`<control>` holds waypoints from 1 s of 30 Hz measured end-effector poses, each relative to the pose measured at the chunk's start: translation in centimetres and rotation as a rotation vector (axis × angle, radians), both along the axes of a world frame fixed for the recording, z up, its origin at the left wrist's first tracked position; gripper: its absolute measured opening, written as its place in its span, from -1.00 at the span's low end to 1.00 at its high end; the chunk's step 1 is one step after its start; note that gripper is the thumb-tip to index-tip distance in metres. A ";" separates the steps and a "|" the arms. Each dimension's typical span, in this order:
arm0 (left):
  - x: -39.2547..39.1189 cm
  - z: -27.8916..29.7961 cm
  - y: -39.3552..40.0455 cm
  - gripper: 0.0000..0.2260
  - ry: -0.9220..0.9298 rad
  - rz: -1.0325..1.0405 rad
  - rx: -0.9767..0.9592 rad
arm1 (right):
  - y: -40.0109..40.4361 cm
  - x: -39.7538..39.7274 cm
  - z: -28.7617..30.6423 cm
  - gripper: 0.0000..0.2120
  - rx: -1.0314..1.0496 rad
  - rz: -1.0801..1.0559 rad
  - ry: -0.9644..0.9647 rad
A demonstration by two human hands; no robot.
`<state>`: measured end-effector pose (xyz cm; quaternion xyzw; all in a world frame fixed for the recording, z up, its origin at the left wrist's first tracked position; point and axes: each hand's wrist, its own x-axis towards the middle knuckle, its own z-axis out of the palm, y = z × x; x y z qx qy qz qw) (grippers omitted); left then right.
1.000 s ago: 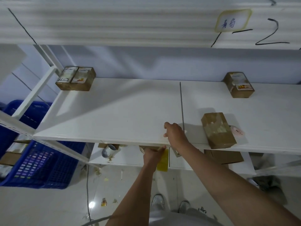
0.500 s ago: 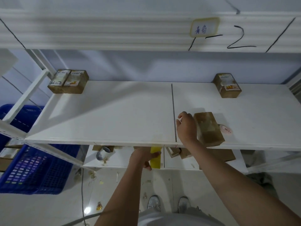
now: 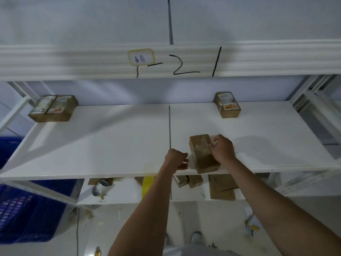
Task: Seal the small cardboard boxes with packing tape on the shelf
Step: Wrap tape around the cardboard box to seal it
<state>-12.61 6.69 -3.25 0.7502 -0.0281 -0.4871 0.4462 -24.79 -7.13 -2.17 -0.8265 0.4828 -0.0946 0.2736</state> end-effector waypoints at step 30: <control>-6.7 -3.6 -4.4 -0.88 -0.025 0.715 -0.119 | 0.3 -1.6 -2.1 -0.65 0.318 -0.063 -0.103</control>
